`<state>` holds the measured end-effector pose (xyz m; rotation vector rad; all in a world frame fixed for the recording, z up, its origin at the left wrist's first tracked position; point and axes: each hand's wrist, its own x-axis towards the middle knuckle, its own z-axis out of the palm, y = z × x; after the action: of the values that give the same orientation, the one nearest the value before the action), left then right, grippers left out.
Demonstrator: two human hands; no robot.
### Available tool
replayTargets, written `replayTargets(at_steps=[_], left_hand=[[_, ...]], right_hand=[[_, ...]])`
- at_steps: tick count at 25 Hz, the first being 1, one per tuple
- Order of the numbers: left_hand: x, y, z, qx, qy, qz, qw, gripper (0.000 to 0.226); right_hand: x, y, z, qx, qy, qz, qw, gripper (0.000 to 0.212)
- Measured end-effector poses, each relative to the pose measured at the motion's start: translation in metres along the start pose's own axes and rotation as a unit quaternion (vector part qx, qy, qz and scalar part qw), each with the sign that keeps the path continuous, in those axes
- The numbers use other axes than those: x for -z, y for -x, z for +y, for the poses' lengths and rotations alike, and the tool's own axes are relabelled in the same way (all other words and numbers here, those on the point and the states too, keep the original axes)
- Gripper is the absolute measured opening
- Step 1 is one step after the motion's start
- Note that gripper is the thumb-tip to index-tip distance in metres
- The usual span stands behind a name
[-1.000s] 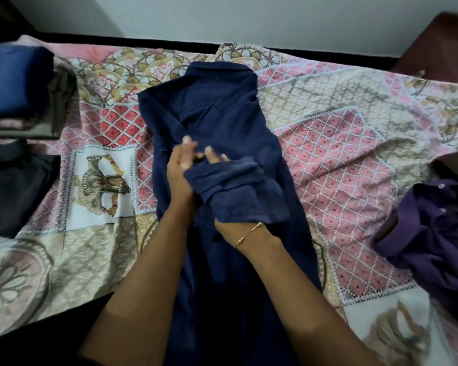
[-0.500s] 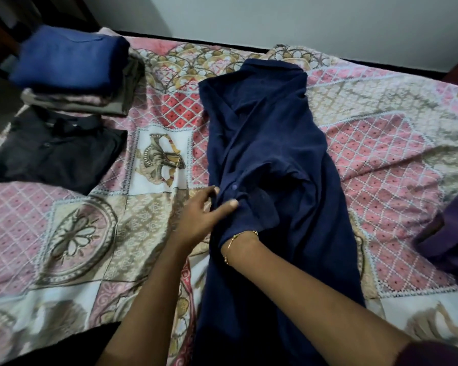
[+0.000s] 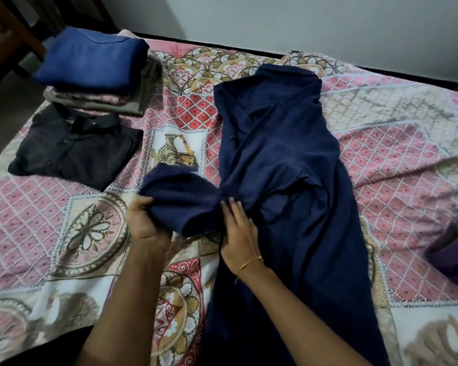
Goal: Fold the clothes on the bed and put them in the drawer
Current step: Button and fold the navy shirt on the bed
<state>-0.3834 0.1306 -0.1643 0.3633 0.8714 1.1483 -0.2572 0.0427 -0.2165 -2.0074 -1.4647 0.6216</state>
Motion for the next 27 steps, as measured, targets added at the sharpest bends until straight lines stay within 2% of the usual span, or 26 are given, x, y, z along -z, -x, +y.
replayTargets(at_steps=[2,3,4,6,7,9,10,12,13,15,16,18,20,21,22,23,24,25,26,27], left_hand=[[0.025,-0.007,0.014,0.002,0.002,0.006,1.000,0.030],[0.033,-0.008,0.018,0.016,-0.035,0.014,0.999,0.022],[0.044,-0.012,0.018,0.008,-0.085,0.030,0.996,0.028],[0.063,-0.015,0.014,-0.021,-0.161,0.040,0.986,0.052],[0.071,-0.012,0.015,-0.024,-0.166,0.045,0.985,0.055],[0.085,-0.008,0.012,-0.015,-0.150,0.046,0.988,0.055],[0.091,-0.005,0.011,-0.008,-0.116,0.057,0.992,0.061],[0.103,0.000,0.014,-0.010,-0.008,0.088,0.996,0.072],[0.110,0.000,0.015,-0.017,0.053,0.108,0.993,0.070],[0.123,0.000,0.019,-0.006,0.174,0.135,0.976,0.046],[0.124,0.002,0.023,-0.004,0.192,0.157,0.969,0.031],[0.121,0.007,0.031,0.001,0.129,0.189,0.974,0.023],[0.115,0.012,0.035,0.046,-0.022,0.202,0.978,0.023],[0.109,0.014,0.036,0.063,-0.149,0.219,0.962,0.015],[0.107,0.014,0.035,0.067,-0.297,0.229,0.925,0.018],[0.108,0.011,0.034,0.056,-0.452,0.230,0.860,0.028],[0.108,0.009,0.031,0.041,-0.594,0.199,0.778,0.030],[0.102,0.008,0.030,0.015,-0.700,0.139,0.700,0.023],[0.098,0.007,0.028,-0.012,-0.746,0.077,0.662,0.009],[0.098,0.005,0.025,-0.045,-0.759,0.025,0.649,0.009]], right_hand=[[0.015,-0.004,-0.001,-0.055,-0.021,0.119,0.991,0.064],[0.016,-0.013,0.002,-0.035,0.008,0.189,0.981,0.060],[0.018,-0.021,0.003,0.005,0.071,0.206,0.976,0.057],[0.018,-0.035,0.004,0.094,0.200,0.142,0.965,0.055],[0.017,-0.038,-0.001,0.108,0.252,0.043,0.961,0.053],[0.019,-0.041,-0.009,0.064,0.300,-0.143,0.941,0.042],[0.018,-0.043,-0.012,0.019,0.301,-0.180,0.936,0.036],[0.020,-0.048,-0.018,-0.036,0.285,-0.155,0.945,0.037],[0.020,-0.053,-0.021,-0.055,0.273,-0.144,0.950,0.046],[0.020,-0.066,-0.024,-0.074,0.267,-0.164,0.947,0.068],[0.019,-0.071,-0.025,-0.071,0.283,-0.182,0.939,0.071],[0.016,-0.084,-0.029,-0.054,0.317,-0.197,0.926,0.060],[0.014,-0.094,-0.032,-0.055,0.327,-0.200,0.922,0.048],[0.013,-0.097,-0.033,-0.064,0.331,-0.196,0.921,0.044],[0.012,-0.098,-0.033,-0.072,0.338,-0.191,0.919,0.042],[0.010,-0.099,-0.033,-0.075,0.345,-0.187,0.917,0.041],[0.009,-0.100,-0.034,-0.076,0.351,-0.184,0.915,0.040],[0.007,-0.101,-0.035,-0.075,0.355,-0.181,0.914,0.040],[0.005,-0.101,-0.036,-0.071,0.357,-0.174,0.915,0.040],[0.005,-0.100,-0.037,-0.062,0.357,-0.162,0.918,0.039]])
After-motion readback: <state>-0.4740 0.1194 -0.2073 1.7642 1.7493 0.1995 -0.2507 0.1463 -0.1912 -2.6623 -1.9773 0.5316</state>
